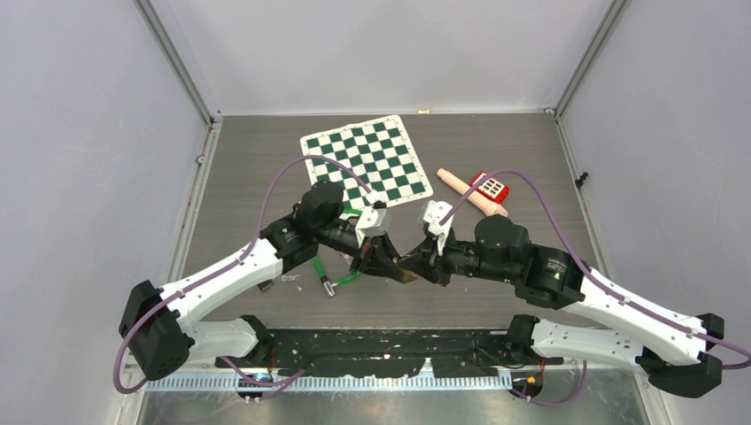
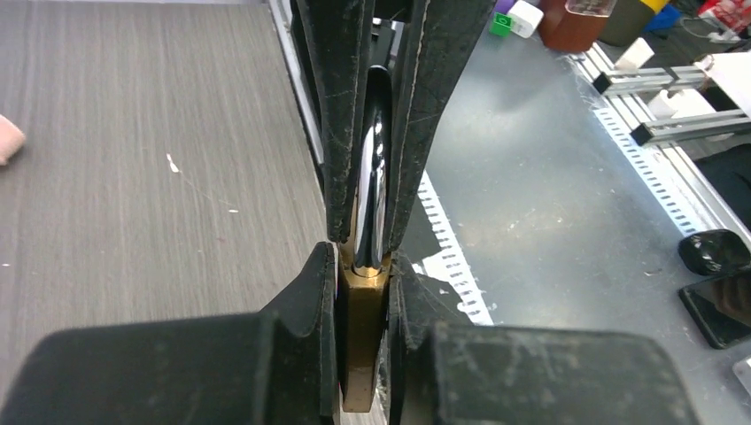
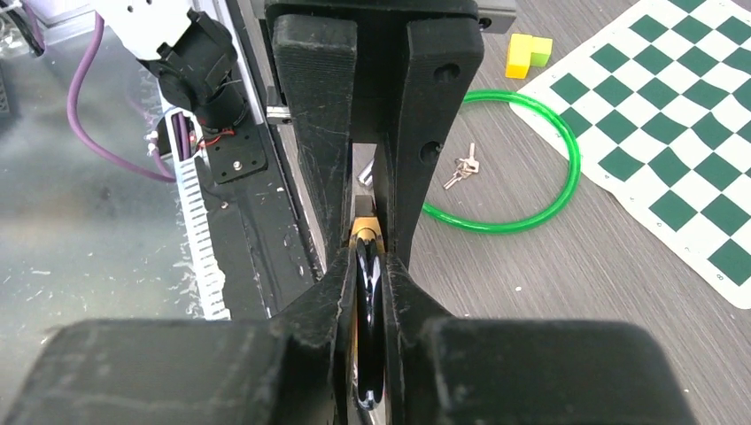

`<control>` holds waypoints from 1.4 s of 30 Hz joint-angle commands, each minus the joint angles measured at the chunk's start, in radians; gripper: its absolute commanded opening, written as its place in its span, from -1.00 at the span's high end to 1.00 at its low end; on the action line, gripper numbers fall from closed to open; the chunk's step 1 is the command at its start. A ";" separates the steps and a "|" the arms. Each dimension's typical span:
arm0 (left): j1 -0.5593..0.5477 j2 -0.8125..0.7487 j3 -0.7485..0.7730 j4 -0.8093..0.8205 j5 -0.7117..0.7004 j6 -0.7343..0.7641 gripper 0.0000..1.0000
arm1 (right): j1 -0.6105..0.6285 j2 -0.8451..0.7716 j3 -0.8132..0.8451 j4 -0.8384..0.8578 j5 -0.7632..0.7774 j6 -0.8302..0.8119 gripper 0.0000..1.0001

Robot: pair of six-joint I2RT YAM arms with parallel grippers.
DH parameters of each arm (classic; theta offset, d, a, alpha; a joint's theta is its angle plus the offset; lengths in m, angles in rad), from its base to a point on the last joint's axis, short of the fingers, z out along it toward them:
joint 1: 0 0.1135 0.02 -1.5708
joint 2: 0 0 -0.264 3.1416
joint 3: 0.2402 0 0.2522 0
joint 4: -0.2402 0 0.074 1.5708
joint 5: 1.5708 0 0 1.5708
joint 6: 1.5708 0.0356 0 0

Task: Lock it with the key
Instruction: Lock the lock.

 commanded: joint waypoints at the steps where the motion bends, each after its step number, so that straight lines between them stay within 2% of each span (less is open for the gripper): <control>1: 0.015 -0.030 -0.009 0.149 -0.200 -0.102 1.00 | 0.010 -0.022 0.028 0.183 0.071 0.042 0.53; 2: 0.024 -0.036 -0.016 0.178 -0.227 -0.129 1.00 | 0.010 -0.030 0.024 0.187 0.085 0.045 0.18; 3: 0.033 -0.042 -0.022 0.212 -0.255 -0.169 1.00 | 0.009 -0.040 0.013 0.189 0.128 0.049 -0.08; 4: 0.044 -0.050 -0.032 0.250 -0.281 -0.209 1.00 | 0.009 -0.045 0.006 0.195 0.153 0.059 -0.45; 6: 0.064 -0.068 -0.048 0.333 -0.320 -0.296 1.00 | 0.008 -0.068 -0.021 0.215 0.227 0.077 -0.73; 8: 0.072 -0.094 -0.059 0.378 -0.358 -0.355 1.00 | 0.007 -0.098 -0.058 0.251 0.297 0.105 -0.86; 10: 0.072 -0.131 -0.058 0.396 -0.385 -0.380 1.00 | 0.005 -0.137 -0.095 0.308 0.348 0.139 -0.92; 14: 0.072 -0.211 -0.059 0.400 -0.559 -0.448 1.00 | 0.001 -0.185 -0.139 0.363 0.413 0.203 -0.93; 18: 0.072 -0.290 -0.070 0.438 -0.700 -0.526 1.00 | 0.001 -0.183 -0.192 0.445 0.358 0.241 -0.87; 20: 0.072 -0.321 -0.076 0.483 -0.716 -0.566 1.00 | 0.001 -0.167 -0.219 0.503 0.310 0.263 -0.72; 21: 0.072 -0.331 -0.080 0.513 -0.709 -0.587 1.00 | 0.001 -0.148 -0.222 0.538 0.293 0.270 -0.50; 23: 0.072 -0.341 -0.082 0.569 -0.688 -0.628 1.00 | 0.001 -0.113 -0.227 0.588 0.248 0.294 -0.20; 25: 0.072 -0.342 -0.081 0.609 -0.677 -0.676 1.00 | 0.002 -0.076 -0.227 0.640 0.203 0.314 -0.07; 28: 0.072 -0.341 -0.086 0.658 -0.666 -0.738 1.00 | 0.000 -0.024 -0.229 0.718 0.154 0.332 -0.12; 31: 0.072 -0.343 -0.094 0.691 -0.657 -0.778 1.00 | 0.001 0.005 -0.230 0.803 0.121 0.339 -0.38; 33: 0.072 -0.345 -0.098 0.709 -0.651 -0.792 1.00 | 0.002 0.024 -0.229 0.839 0.092 0.344 -0.44; 38: 0.072 -0.352 -0.102 0.738 -0.628 -0.815 1.00 | 0.001 0.063 -0.212 0.884 0.075 0.354 -0.41; 40: 0.072 -0.354 -0.109 0.752 -0.622 -0.823 1.00 | 0.001 0.073 -0.211 0.905 0.077 0.361 -0.35; 42: 0.072 -0.357 -0.112 0.765 -0.617 -0.830 1.00 | 0.000 0.084 -0.210 0.921 0.084 0.370 -0.19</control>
